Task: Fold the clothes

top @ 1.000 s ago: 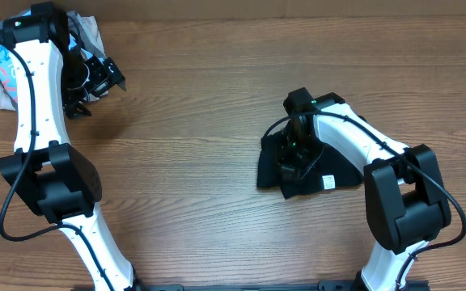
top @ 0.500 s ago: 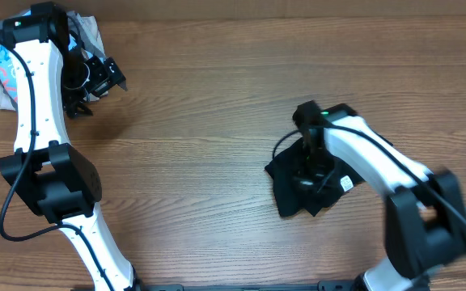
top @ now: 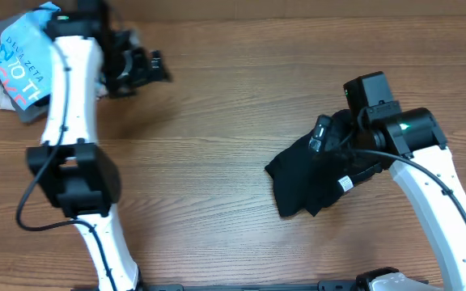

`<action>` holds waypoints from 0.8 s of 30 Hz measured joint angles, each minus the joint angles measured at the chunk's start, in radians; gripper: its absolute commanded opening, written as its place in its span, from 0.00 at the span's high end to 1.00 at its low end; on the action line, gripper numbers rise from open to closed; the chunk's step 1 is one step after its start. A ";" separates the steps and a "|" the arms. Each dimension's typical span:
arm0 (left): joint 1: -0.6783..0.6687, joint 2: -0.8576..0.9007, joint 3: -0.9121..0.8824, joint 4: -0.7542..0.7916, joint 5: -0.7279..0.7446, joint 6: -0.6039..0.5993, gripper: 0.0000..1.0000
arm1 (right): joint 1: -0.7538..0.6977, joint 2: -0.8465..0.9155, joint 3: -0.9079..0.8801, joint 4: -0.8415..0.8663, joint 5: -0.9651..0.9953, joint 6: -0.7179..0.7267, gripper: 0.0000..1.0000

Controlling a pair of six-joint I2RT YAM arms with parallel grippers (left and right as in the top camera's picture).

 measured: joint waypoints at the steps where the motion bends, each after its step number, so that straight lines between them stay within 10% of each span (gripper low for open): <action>1: -0.027 0.000 -0.015 0.028 0.005 0.007 0.00 | -0.003 0.000 0.000 0.002 0.000 0.000 0.00; 24: -0.539 0.220 -0.164 0.377 0.196 0.070 0.00 | -0.410 -0.213 0.043 0.076 -0.166 -0.069 0.00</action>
